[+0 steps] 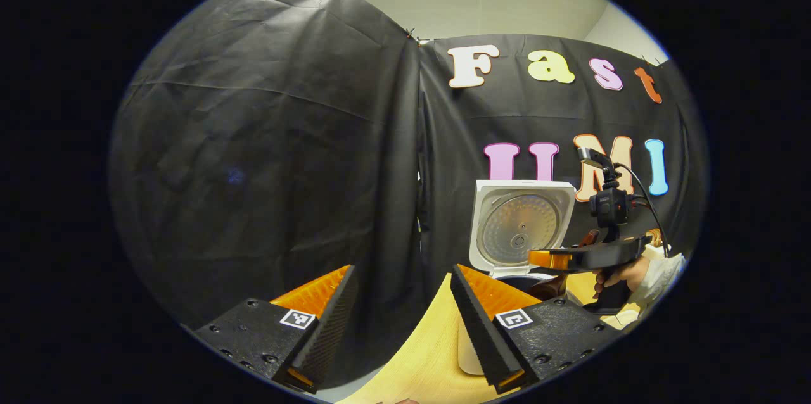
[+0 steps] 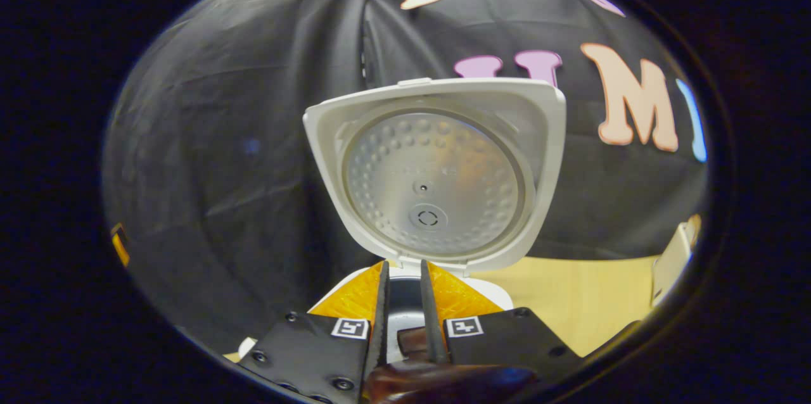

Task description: Close the left gripper, press the button to open the rice cooker; take a wooden spoon from the chopstick holder with the right hand, scoop a spoonful of rice and pour it into the rice cooker, then put the wooden spoon back into the chopstick holder.

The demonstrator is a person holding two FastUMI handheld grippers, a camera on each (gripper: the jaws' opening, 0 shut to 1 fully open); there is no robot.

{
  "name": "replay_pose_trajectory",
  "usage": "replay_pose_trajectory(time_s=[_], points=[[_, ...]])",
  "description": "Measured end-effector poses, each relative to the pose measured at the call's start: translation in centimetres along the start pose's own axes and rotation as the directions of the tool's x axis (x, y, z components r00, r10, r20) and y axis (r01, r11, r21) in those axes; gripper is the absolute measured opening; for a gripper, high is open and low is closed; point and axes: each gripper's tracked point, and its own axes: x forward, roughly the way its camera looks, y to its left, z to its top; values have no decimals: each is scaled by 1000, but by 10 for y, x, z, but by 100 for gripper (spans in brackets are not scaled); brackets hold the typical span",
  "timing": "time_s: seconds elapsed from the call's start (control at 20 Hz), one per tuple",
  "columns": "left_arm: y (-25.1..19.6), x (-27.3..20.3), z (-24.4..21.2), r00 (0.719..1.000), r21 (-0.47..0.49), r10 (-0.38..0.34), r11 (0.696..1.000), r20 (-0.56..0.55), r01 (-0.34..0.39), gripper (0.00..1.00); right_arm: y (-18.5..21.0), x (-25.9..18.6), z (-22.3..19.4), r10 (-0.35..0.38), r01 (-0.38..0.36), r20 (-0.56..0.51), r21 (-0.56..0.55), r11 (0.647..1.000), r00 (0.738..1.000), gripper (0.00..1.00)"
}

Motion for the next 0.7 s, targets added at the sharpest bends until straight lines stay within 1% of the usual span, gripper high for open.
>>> replay_pose_trajectory(time_s=[0.05, 0.1, 0.15, 0.2, 0.25, 0.3, 0.4, 0.5, 0.6, 0.7], points=[[-1, 1, 1, 1000, 3, -2, 1000, 2, 2, 87, 2, -2, 4, -5, 6, 21, -77, 997, 1000, 30], [-3, 2, 1, 1000, 7, -4, 1000, 6, 4, 87, 5, -7, 7, -6, 13, 48, -150, 989, 999, 28], [-5, 3, 3, 1000, 10, -6, 1000, 9, 6, 87, 7, -10, 13, -5, 21, 76, -210, 978, 997, 28], [-6, 4, 4, 1000, 11, -9, 1000, 11, 8, 87, 8, -12, 14, 1, 23, 96, -246, 969, 995, 28], [-10, 4, 5, 1000, 10, -13, 1000, 13, 13, 87, 9, -12, 16, 10, 17, 105, -254, 967, 994, 30], [-13, 5, 6, 1000, 11, -17, 1000, 15, 16, 87, 8, -13, 17, 16, 10, 106, -241, 971, 994, 30], [-19, 5, 10, 999, 18, -28, 999, 23, 27, 87, 4, -19, 22, 33, -19, 95, -145, 989, 995, 31], [-28, 6, 14, 999, 26, -43, 999, 34, 42, 87, -9, -26, 32, 47, -47, 91, 1, 999, 995, 30], [-41, 13, 19, 997, 28, -64, 998, 43, 63, 87, -29, -33, 41, 45, -56, 95, 111, 992, 994, 30], [-58, 17, 24, 995, 21, -93, 996, 48, 92, 87, -47, -41, 50, 35, -54, 101, 195, 979, 994, 30]])
